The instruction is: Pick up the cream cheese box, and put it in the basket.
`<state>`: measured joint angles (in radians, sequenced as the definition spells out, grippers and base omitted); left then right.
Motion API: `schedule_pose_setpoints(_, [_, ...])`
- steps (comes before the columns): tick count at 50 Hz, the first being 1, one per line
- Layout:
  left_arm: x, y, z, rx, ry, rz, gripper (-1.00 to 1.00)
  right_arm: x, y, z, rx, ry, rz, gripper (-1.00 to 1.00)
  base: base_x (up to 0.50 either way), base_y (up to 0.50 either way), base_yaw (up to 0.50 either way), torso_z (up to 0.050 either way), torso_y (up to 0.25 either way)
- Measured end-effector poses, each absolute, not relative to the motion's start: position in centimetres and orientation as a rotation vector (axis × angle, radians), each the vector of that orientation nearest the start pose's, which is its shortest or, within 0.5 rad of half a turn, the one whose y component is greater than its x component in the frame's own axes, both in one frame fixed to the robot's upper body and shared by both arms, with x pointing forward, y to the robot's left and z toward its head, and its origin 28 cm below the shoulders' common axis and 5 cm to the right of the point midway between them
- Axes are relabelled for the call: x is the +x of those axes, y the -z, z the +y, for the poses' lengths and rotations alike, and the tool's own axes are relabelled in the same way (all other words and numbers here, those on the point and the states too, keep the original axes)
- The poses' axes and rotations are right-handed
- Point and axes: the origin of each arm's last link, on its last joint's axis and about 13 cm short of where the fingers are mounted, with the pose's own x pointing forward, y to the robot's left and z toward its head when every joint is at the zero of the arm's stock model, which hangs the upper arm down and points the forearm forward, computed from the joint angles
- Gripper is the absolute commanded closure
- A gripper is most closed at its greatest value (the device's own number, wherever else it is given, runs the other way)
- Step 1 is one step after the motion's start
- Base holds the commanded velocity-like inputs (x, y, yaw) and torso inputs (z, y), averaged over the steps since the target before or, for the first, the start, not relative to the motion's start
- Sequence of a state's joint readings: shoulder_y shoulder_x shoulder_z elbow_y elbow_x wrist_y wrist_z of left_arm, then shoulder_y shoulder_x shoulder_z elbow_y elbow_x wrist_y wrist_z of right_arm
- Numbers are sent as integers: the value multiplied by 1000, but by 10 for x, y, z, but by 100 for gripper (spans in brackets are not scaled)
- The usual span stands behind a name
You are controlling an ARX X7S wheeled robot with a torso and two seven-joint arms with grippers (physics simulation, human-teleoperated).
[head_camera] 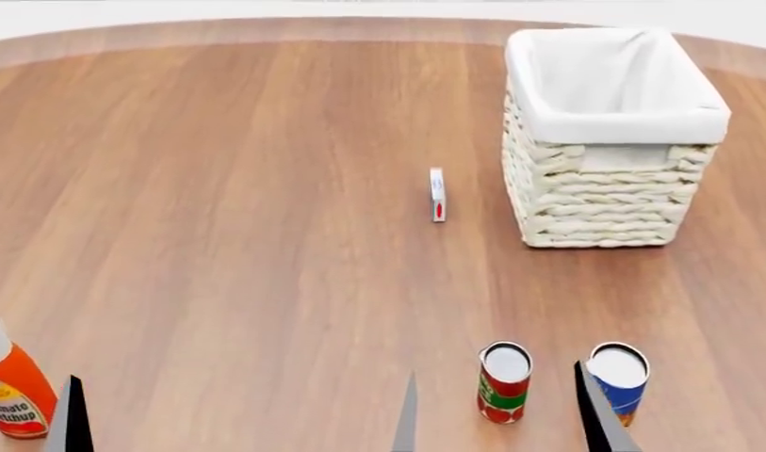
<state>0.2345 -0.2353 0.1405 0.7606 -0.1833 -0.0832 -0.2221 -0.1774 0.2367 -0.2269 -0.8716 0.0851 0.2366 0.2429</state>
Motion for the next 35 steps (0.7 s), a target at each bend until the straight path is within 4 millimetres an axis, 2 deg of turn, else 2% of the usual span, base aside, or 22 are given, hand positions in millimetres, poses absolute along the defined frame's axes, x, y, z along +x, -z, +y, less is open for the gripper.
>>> schedule_pose_setpoints(35, [144,-122,203,-70,68,-394,-100,143,-139,-82,1,-99,-418,-100,322,0,0,0,0])
